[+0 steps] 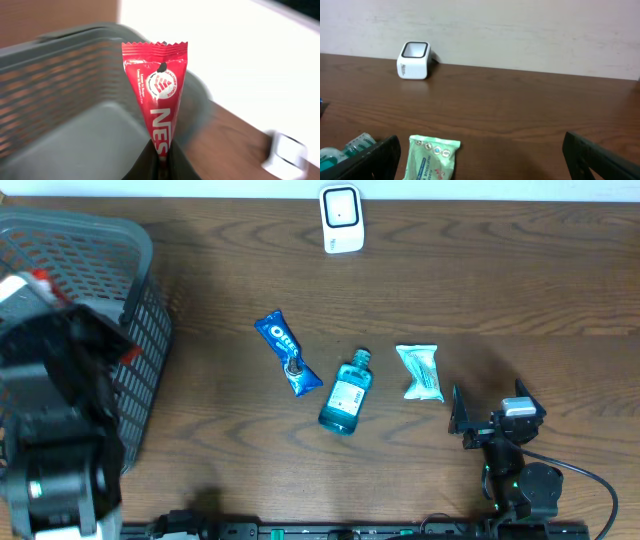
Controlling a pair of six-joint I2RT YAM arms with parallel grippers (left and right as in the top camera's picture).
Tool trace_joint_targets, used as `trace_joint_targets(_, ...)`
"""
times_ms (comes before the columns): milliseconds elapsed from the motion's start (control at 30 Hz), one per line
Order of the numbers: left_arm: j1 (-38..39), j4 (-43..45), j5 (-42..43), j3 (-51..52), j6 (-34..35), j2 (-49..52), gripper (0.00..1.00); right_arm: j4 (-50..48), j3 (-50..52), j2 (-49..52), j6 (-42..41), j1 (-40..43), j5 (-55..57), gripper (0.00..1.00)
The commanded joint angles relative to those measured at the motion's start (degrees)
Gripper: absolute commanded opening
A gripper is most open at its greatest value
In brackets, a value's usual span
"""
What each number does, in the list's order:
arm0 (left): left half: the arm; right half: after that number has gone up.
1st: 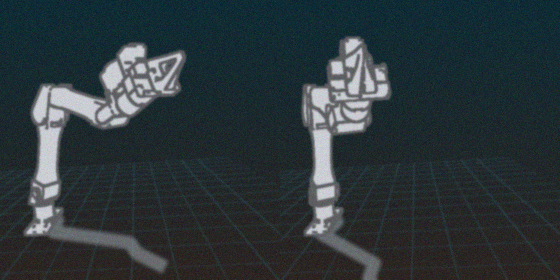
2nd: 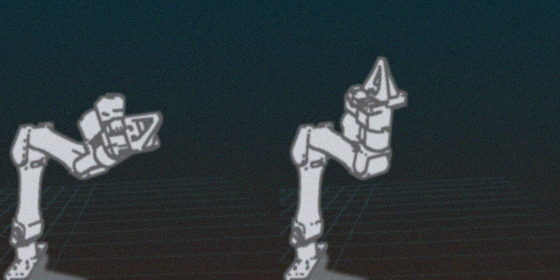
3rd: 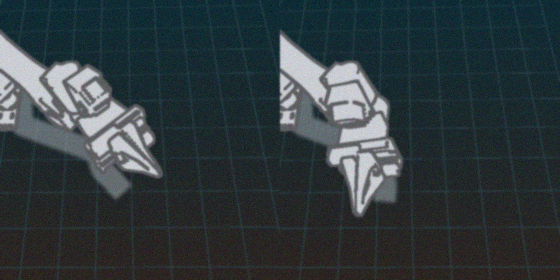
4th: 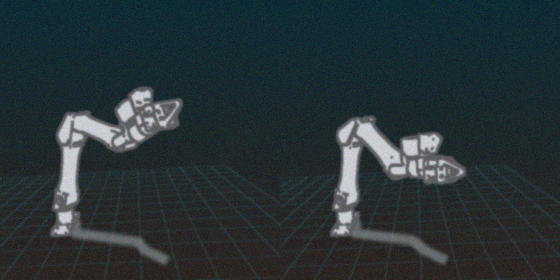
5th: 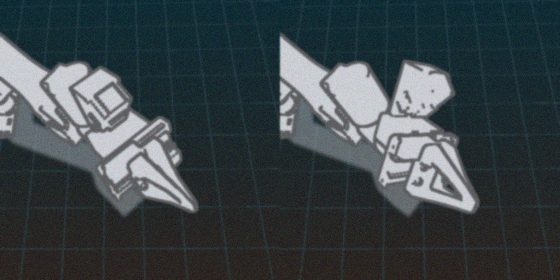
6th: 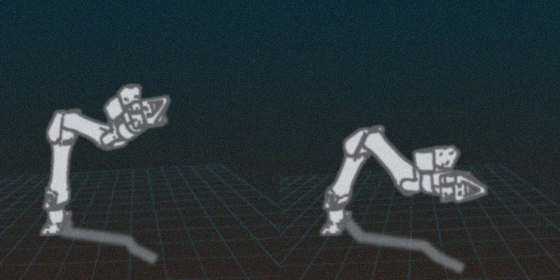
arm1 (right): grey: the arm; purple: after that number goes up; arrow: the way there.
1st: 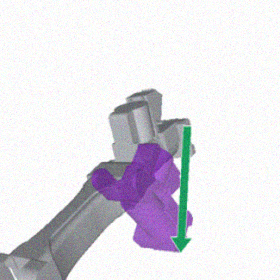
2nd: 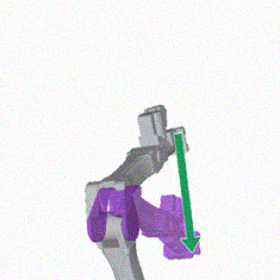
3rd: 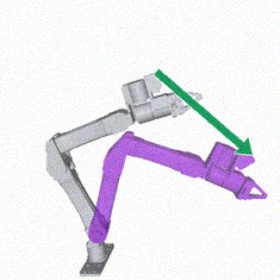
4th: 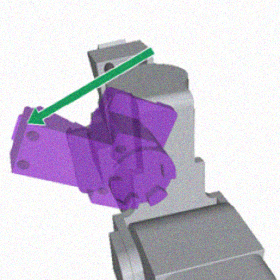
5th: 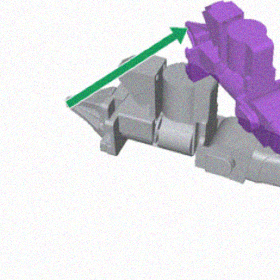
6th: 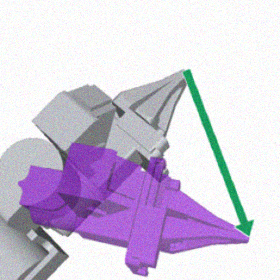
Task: Scan the item barcode
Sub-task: 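Grasp the red Nescafe stick and carry it beside the Oreo pack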
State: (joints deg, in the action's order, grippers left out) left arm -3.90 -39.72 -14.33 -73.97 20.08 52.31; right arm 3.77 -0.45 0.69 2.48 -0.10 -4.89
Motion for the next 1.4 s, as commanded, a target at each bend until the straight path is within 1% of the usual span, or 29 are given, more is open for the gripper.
trace_joint_targets(0, 8.0, -1.3, 0.4, -0.8, -1.6, 0.5, 0.07, 0.2, 0.1, -0.4, -0.7, -0.3, 0.3, 0.99)
trace_joint_targets(67, 12.9, -3.1, 0.3, -0.8, -1.6, 2.4, 0.07, 0.2, 0.1, -0.4, -0.7, -0.3, 0.3, 0.99)
trace_joint_targets(167, 18.2, -4.9, 0.3, -0.4, -0.8, 6.6, 0.07, 0.2, 0.1, -0.4, -0.7, -0.3, 0.3, 0.99)
trace_joint_targets(300, 22.5, -5.1, 0.3, 1.1, 5.2, 14.4, 0.07, 0.2, 0.1, -0.4, -0.7, -0.3, 0.3, 0.99)
trace_joint_targets(367, 23.5, -5.3, 0.3, 1.7, 9.9, 18.9, 0.07, 0.2, 0.1, -0.4, -0.7, -0.3, 0.3, 0.99)
trace_joint_targets(400, 23.9, -6.3, 0.3, 1.9, 15.8, 23.0, 0.07, 0.2, 0.1, -0.4, -0.7, -0.3, 0.3, 0.99)
trace_joint_targets(500, 24.3, -7.8, 0.4, 1.9, 26.4, 30.5, 0.07, 0.2, 0.1, -0.4, -0.7, -0.3, 0.3, 0.99)
trace_joint_targets(533, 24.9, -7.8, 0.4, 1.9, 30.6, 34.7, 0.07, 0.2, 0.1, -0.4, -0.7, -0.3, 0.3, 0.99)
trace_joint_targets(633, 25.9, -6.7, 0.4, 1.9, 33.8, 40.3, 0.07, 0.2, 0.1, -0.4, -0.7, -0.3, 0.3, 0.99)
trace_joint_targets(800, 28.0, -2.3, 2.2, 1.9, 33.9, 48.8, 0.07, 0.2, 0.1, -0.4, -0.7, -0.3, 0.3, 0.99)
trace_joint_targets(900, 28.9, -0.6, 2.3, 1.9, 35.2, 52.9, 0.07, 0.2, 0.1, -0.4, -0.7, -0.3, 0.3, 0.99)
trace_joint_targets(1133, 29.0, 2.4, 2.4, 1.9, 34.9, 58.0, 0.07, 0.2, 0.1, -0.4, -0.7, -0.3, 0.3, 0.99)
trace_joint_targets(1233, 29.3, 5.9, 4.5, 1.9, 30.8, 59.5, 0.07, 0.2, 0.1, -0.4, -0.7, -0.3, 0.3, 0.99)
trace_joint_targets(1367, 29.6, 11.9, 11.2, 1.9, 20.9, 61.8, 0.07, 0.2, 0.1, -0.4, -0.7, -0.3, 0.3, 0.99)
